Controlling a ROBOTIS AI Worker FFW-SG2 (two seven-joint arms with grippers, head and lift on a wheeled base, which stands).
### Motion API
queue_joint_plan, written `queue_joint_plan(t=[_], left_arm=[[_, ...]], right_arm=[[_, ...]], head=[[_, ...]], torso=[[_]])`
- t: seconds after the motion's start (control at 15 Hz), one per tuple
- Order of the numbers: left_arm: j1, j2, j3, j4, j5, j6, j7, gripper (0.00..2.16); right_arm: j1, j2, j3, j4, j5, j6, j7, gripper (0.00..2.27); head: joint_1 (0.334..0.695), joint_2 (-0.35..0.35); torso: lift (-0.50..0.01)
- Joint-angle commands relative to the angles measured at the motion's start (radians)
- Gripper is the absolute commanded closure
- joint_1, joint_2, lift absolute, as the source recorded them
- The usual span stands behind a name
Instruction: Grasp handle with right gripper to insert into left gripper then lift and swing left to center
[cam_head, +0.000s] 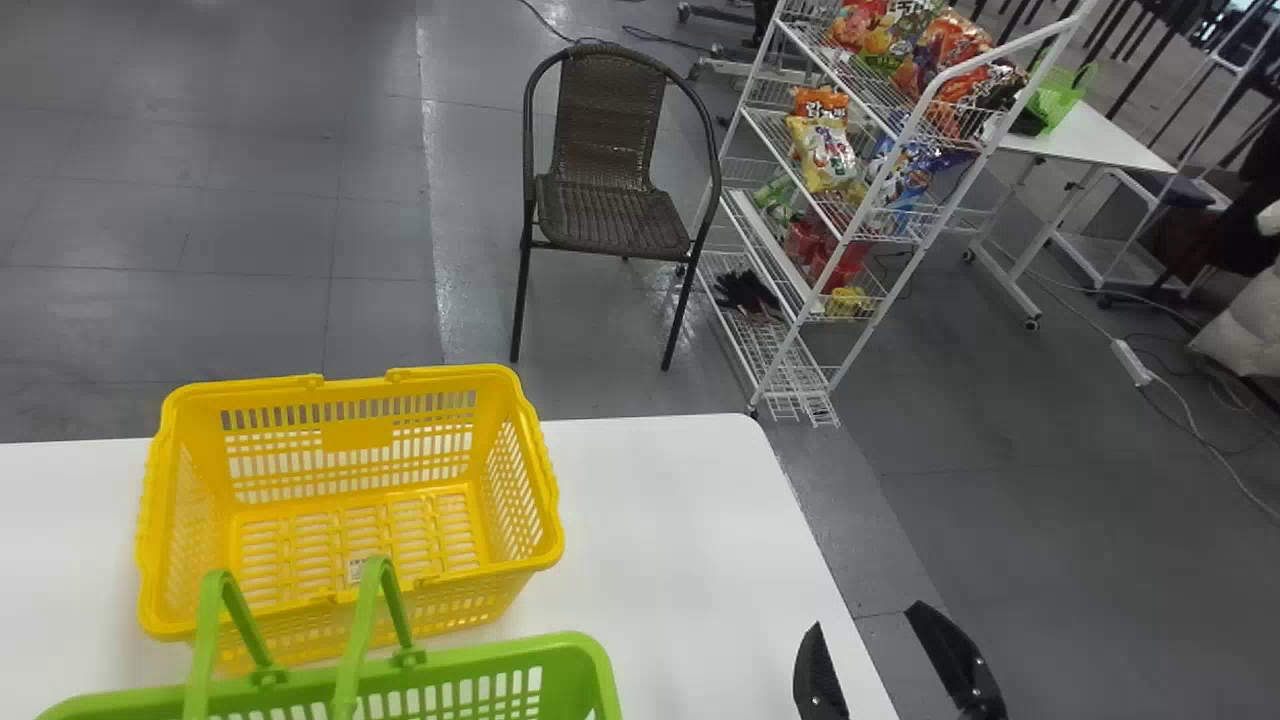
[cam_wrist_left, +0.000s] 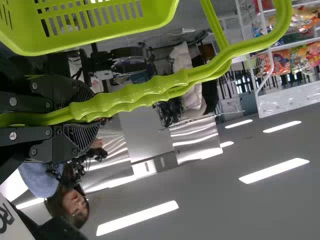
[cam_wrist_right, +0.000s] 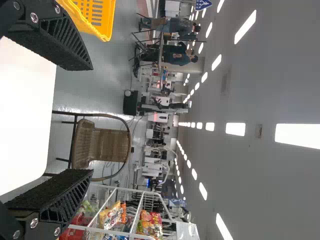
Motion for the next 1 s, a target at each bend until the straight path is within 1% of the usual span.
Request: queue_joint_plan(t=[0.0, 0.93], left_arm=[[-0.01, -0.004, -0.035, 0.006, -0.017, 0.004, 0.004, 2.14], [-0.019, -0.004, -0.041, 0.005, -0.023, 0.004, 0.0, 2.14]], right_arm=[[0.003, 0.0, 0.001, -0.001, 0.0, -0.001, 0.003, 0.08], [0.006, 0.003, 0.009, -0.001, 0.002, 0.003, 0.004, 0.08]], head=[[0.695, -0.35], [0.695, -0.35]], torso=[[0.0], [0.0]])
